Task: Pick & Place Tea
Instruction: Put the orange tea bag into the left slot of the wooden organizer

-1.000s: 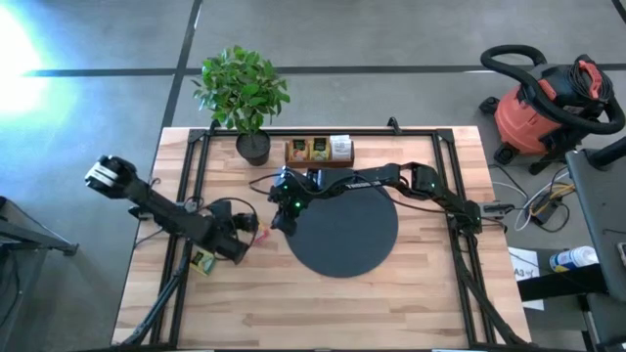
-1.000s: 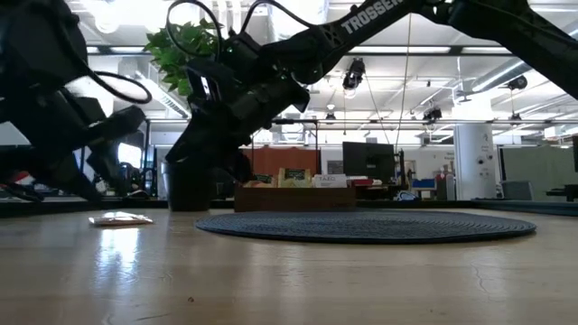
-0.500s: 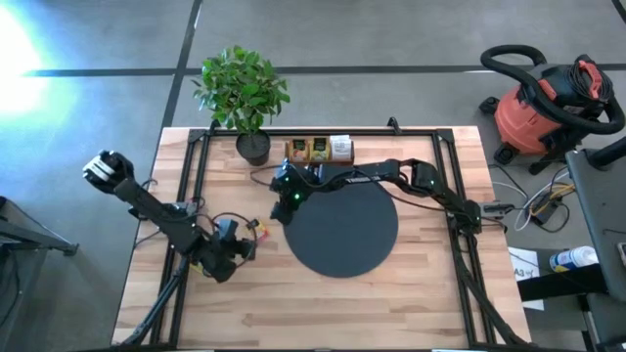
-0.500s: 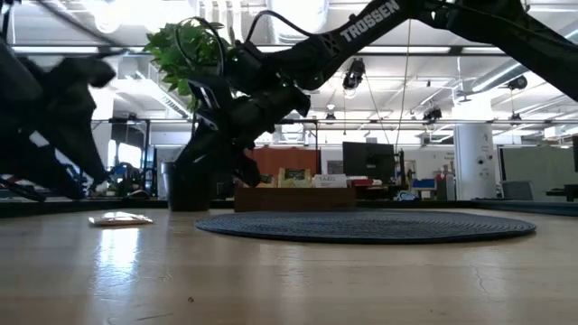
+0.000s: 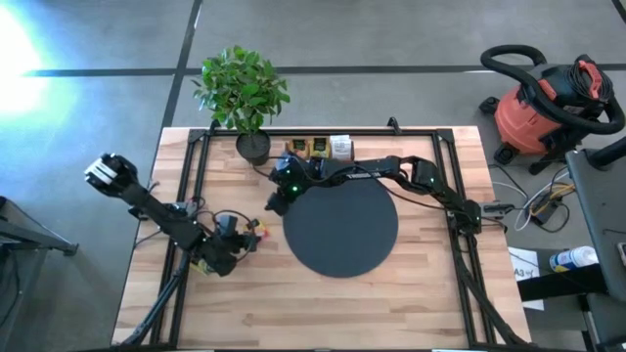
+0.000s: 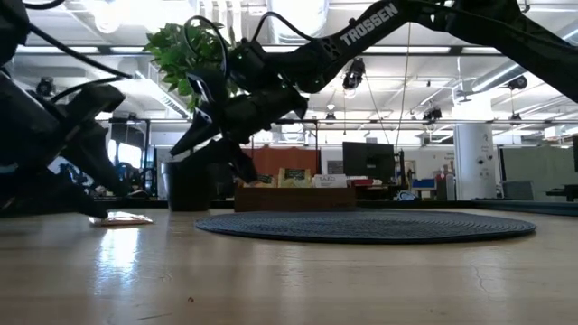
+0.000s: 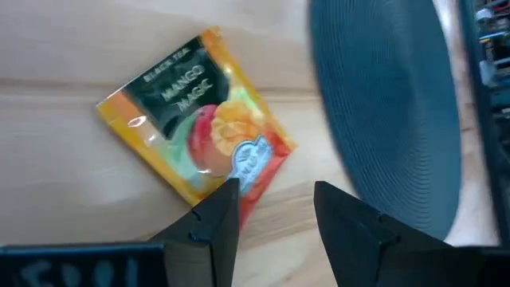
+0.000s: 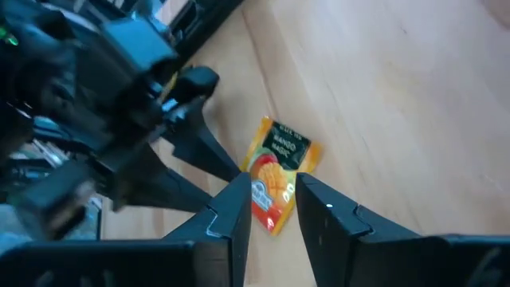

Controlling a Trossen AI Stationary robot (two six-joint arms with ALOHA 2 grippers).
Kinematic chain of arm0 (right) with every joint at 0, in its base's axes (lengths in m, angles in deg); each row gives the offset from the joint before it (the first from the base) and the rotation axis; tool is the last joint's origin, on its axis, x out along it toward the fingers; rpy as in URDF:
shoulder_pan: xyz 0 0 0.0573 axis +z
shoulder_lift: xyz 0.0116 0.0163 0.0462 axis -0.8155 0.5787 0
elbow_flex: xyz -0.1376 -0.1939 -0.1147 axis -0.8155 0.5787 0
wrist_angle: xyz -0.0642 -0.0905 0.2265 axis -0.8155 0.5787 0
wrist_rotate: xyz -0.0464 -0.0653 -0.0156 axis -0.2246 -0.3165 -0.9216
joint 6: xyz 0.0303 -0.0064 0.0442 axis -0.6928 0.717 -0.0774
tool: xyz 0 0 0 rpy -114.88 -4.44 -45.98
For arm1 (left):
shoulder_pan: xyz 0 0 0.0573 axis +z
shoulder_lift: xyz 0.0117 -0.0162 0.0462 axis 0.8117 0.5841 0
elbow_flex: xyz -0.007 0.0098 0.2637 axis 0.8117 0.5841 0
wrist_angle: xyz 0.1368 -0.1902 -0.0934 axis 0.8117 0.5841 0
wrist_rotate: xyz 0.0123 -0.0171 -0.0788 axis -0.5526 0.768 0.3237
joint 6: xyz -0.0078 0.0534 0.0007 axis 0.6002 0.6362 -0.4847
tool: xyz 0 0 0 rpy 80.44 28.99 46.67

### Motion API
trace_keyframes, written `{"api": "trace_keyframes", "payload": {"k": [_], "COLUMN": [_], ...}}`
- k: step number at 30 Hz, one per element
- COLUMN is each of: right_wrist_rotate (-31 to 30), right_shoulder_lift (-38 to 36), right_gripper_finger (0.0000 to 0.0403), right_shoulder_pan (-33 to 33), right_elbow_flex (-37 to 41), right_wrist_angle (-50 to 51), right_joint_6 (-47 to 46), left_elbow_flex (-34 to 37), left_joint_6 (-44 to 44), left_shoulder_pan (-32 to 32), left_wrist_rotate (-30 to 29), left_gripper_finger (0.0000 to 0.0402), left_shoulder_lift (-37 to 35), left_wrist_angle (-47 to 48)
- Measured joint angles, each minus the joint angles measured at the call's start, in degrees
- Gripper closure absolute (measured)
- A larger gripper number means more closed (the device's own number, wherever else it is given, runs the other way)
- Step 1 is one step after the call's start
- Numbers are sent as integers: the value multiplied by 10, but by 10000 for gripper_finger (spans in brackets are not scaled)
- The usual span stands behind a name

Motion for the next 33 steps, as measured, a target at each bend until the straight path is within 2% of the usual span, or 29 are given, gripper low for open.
{"api": "trace_keyframes", "payload": {"k": [8,11,16,20,28,33], "right_wrist_rotate": [-2,-2,7,72,73,31], "right_shoulder_lift": [0,0,0,25,66,69], "right_gripper_finger": [309,309,309,309,309,309], "right_shoulder_pan": [-3,-3,-3,-1,11,10], "right_elbow_flex": [-12,-15,-8,-4,-28,-45], "right_wrist_angle": [-8,10,58,60,47,44], "right_joint_6": [-16,-16,-5,-8,-13,-8], "left_elbow_flex": [0,-2,-2,0,2,3], "left_joint_6": [4,14,48,91,164,203], "left_shoulder_pan": [2,-2,-3,-2,15,28], "left_wrist_rotate": [47,85,107,104,80,75], "left_gripper_finger": [265,265,265,265,265,265], "left_shoulder_lift": [31,18,-10,-12,0,14], "left_wrist_angle": [-3,-2,25,30,14,-27]}}
